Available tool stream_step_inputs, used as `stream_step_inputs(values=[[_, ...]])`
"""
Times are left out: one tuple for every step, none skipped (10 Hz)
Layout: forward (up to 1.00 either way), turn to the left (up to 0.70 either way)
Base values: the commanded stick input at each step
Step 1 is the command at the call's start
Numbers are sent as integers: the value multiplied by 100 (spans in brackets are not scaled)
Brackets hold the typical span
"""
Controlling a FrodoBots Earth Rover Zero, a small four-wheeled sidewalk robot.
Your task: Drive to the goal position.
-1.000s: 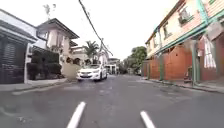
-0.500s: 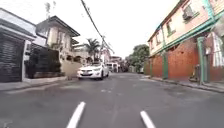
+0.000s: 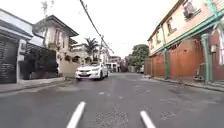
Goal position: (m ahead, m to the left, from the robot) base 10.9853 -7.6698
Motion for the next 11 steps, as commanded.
stream_step_inputs(values=[[70, -29], [70, -23], [70, -13], [70, -1], [70, 0], [70, 0], [70, 0], [70, 0], [70, 0], [70, 0], [70, 0]])
